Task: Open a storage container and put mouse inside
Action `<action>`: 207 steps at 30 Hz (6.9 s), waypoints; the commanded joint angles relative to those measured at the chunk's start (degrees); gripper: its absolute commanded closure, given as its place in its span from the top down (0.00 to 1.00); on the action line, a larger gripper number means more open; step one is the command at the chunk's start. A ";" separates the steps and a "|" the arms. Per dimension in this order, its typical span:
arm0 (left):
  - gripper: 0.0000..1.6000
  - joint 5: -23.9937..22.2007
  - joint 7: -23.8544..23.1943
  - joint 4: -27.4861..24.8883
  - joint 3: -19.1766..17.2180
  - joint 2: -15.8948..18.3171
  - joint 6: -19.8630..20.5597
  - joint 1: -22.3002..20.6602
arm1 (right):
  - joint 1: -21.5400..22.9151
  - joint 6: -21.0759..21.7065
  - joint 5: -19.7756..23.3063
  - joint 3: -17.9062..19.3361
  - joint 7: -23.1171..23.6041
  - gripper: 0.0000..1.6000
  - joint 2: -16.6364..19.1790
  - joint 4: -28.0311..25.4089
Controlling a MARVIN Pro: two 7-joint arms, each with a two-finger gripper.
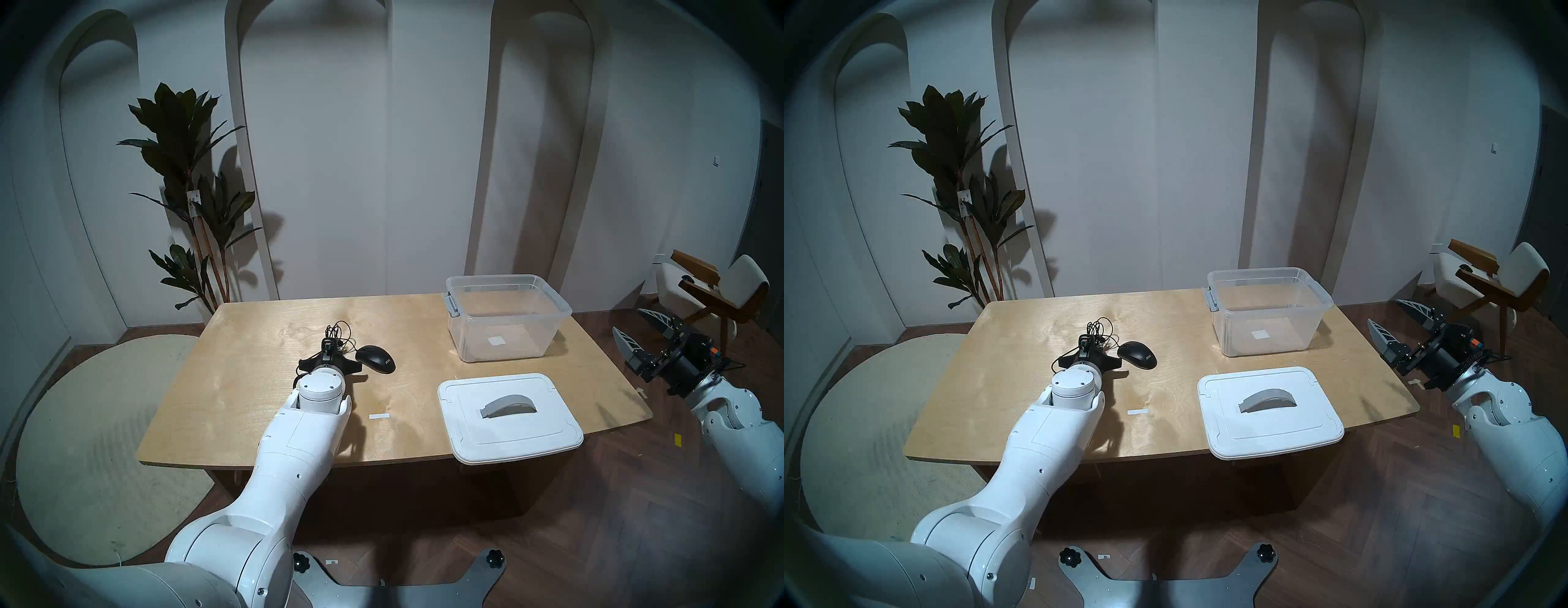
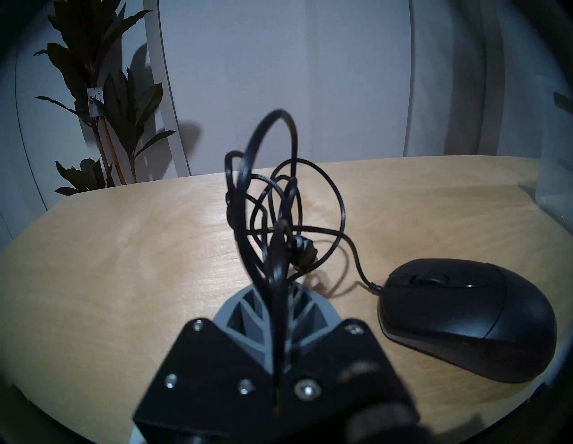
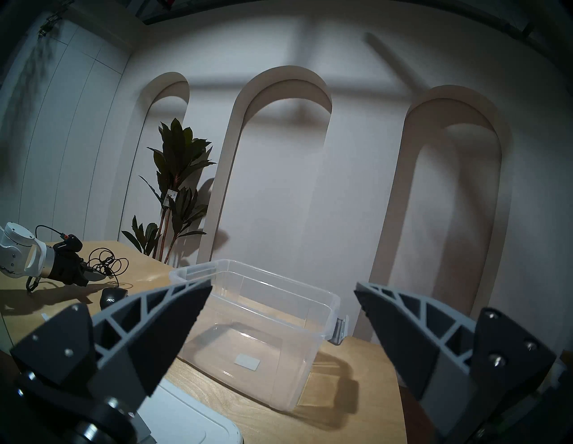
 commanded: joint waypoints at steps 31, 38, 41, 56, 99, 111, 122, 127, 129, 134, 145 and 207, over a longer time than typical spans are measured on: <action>0.00 4.90 -3.85 -21.77 8.66 -2.81 -3.65 -10.04 | 0.49 -0.23 0.12 0.33 -0.06 1.00 0.29 -0.13; 0.00 6.60 -6.26 -24.83 10.82 -6.18 -1.62 -10.99 | 0.52 -0.25 0.13 0.31 -0.07 1.00 0.30 -0.13; 0.00 7.06 -7.24 -24.24 11.69 -6.69 0.42 -13.88 | 0.53 -0.26 0.13 0.30 -0.07 1.00 0.30 -0.12; 0.00 9.93 -11.32 -20.71 12.80 -14.05 6.99 -20.21 | 0.56 -0.28 0.13 0.25 -0.10 1.00 0.31 -0.10; 0.00 7.23 -15.15 16.97 16.92 -24.50 8.75 -36.60 | 0.70 -0.17 0.09 -0.10 -0.22 1.00 0.32 0.00; 0.00 2.58 -17.65 15.43 16.14 -24.50 8.08 -41.28 | 0.78 -0.23 0.11 -0.15 -0.27 1.00 0.36 0.02; 0.00 1.19 -16.32 21.72 15.11 -24.50 7.16 -44.44 | 0.84 -0.22 0.10 -0.21 -0.30 1.00 0.35 0.04; 0.00 0.67 -15.64 25.14 15.31 -24.50 6.58 -43.55 | 0.85 -0.19 0.09 -0.29 -0.32 1.00 0.34 0.06; 0.00 0.39 -15.36 26.53 15.58 -24.50 6.37 -43.27 | 0.86 -0.18 0.09 -0.32 -0.34 1.00 0.34 0.07; 0.30 0.21 -14.63 29.34 16.12 -24.50 6.26 -42.50 | 0.87 -0.16 0.08 -0.43 -0.36 1.00 0.32 0.10; 1.00 0.16 -13.33 33.43 18.27 -24.50 6.21 -44.17 | 0.98 -0.20 0.09 -0.55 -0.42 1.00 0.37 0.14; 1.00 4.58 2.58 10.98 13.24 0.72 -13.49 -27.70 | 1.14 -0.26 0.11 -0.56 -0.32 1.00 0.38 0.22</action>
